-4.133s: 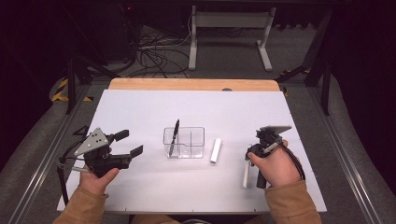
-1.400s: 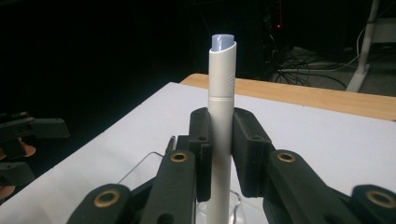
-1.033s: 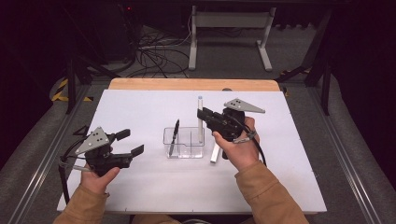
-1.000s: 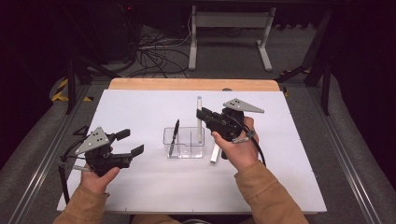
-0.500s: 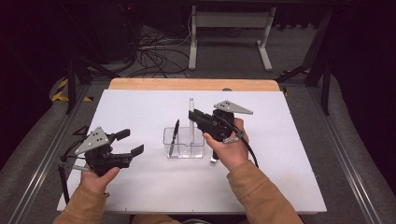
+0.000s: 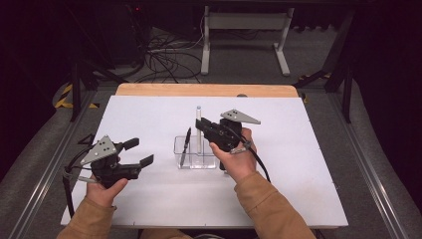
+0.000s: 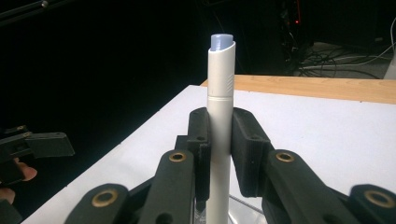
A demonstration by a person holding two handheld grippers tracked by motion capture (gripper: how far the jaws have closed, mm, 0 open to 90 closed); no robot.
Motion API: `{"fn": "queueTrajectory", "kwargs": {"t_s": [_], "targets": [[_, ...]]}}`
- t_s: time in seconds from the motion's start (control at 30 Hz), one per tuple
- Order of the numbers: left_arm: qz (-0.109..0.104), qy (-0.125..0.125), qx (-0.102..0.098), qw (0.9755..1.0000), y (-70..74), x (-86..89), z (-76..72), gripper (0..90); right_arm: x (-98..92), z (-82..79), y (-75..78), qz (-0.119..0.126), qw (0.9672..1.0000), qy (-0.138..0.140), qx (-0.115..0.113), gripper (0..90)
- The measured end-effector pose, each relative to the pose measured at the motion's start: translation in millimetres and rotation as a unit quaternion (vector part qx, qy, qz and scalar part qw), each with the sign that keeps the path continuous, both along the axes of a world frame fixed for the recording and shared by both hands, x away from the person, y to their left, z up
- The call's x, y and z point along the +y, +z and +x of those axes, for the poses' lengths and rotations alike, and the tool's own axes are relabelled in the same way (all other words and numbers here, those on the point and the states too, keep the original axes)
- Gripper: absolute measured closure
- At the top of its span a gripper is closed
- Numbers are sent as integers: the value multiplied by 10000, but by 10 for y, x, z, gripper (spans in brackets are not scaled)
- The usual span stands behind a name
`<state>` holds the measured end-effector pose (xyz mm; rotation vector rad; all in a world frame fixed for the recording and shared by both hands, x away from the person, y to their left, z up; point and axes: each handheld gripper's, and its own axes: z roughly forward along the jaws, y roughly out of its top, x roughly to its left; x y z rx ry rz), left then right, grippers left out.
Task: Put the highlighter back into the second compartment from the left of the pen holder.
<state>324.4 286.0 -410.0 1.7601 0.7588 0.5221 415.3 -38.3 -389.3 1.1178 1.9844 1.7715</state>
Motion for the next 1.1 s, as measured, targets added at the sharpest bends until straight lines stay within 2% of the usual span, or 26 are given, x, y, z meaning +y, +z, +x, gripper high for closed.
{"fn": "queueTrajectory", "kwargs": {"t_s": [0.23, 0.57, 0.67, 0.7, 0.83, 1.03, 1.1], "targets": [[-51, -7, 52, 10000, -8, -14, -2, 217, 39, -3, -35, 13, 10000, 5, 6, 787], [-14, -16, 16, 10000, -5, -5, 1, 217, 58, -16, -104, -50, 10000, 0, 14, 787], [-10, -18, 19, 10000, -6, -7, 1, 217, 50, -18, -137, -58, 10000, -11, 60, 787], [-67, -18, 79, 9999, -10, -15, -5, 217, 48, -17, -149, -76, 9999, -12, 71, 787], [16, -24, 0, 10000, -6, -9, 8, 217, 37, -20, -192, -110, 9998, -47, 144, 786], [-36, -38, 63, 10000, -11, -27, 10, 217, 24, -35, -215, -132, 9997, -64, 193, 784], [4, -46, 32, 10000, -8, -22, 15, 217, 17, -41, -214, -113, 9995, -52, 303, 752]]}}
